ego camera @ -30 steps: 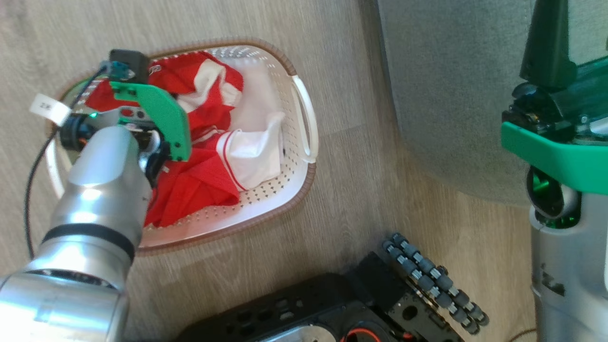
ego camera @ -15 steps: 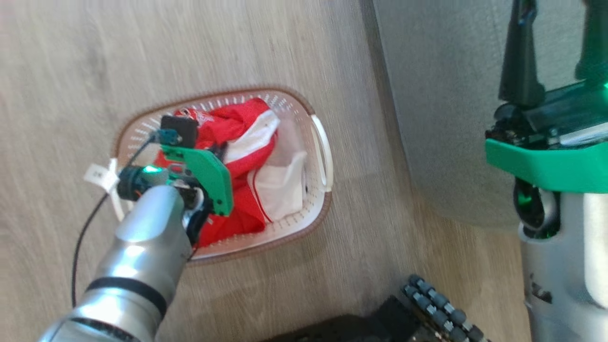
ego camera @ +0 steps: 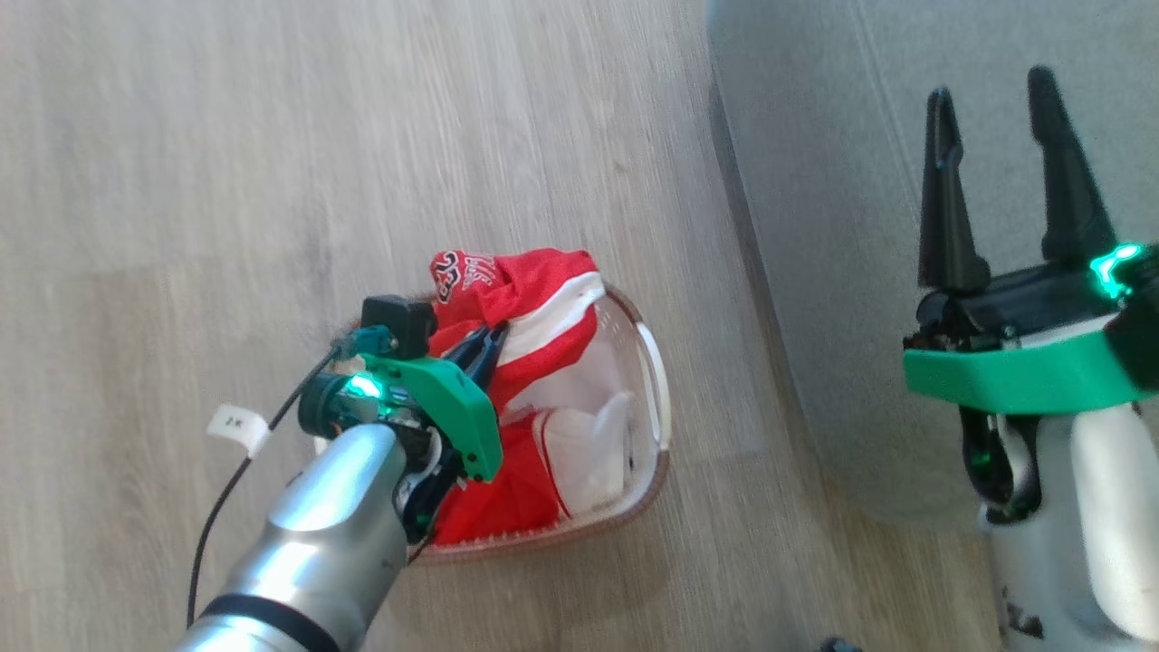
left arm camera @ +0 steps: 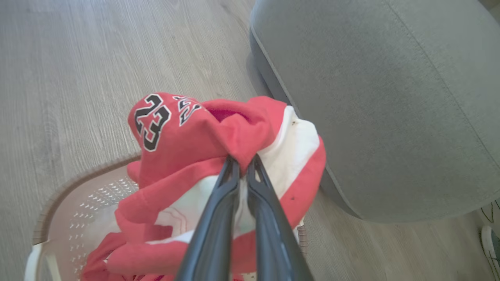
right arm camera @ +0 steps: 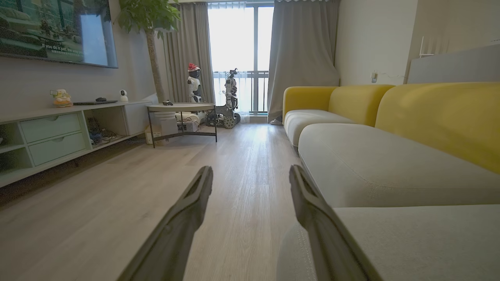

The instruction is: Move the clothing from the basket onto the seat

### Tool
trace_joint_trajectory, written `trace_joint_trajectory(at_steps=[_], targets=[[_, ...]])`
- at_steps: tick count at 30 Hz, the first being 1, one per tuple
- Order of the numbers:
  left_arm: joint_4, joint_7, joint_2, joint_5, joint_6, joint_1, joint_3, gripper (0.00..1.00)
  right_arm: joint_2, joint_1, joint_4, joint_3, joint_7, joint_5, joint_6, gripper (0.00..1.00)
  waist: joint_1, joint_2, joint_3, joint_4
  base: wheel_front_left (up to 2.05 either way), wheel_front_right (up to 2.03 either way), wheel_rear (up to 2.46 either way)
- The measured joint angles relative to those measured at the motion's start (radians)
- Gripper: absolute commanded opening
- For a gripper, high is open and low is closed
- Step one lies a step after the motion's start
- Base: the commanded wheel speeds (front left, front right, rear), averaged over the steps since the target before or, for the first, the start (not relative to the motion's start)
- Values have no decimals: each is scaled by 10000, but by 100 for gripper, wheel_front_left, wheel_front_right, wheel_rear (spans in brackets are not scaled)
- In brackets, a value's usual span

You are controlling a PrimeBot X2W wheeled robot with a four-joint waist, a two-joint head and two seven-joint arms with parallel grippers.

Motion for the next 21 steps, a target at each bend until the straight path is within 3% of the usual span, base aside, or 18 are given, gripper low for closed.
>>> trace_joint_trajectory(at_steps=[9, 21], targets=[[-1081, -545, 232, -631, 0, 276, -635, 0, -165, 1042, 506, 63, 0, 176, 0, 100, 0, 0, -1650, 548, 0, 0, 0], [-3193, -660, 849, -690, 178, 233, -502, 0, -196, 2083, 949, 422, 2, 441, 0, 100, 0, -1, -3151, 1113, 0, 0, 0]])
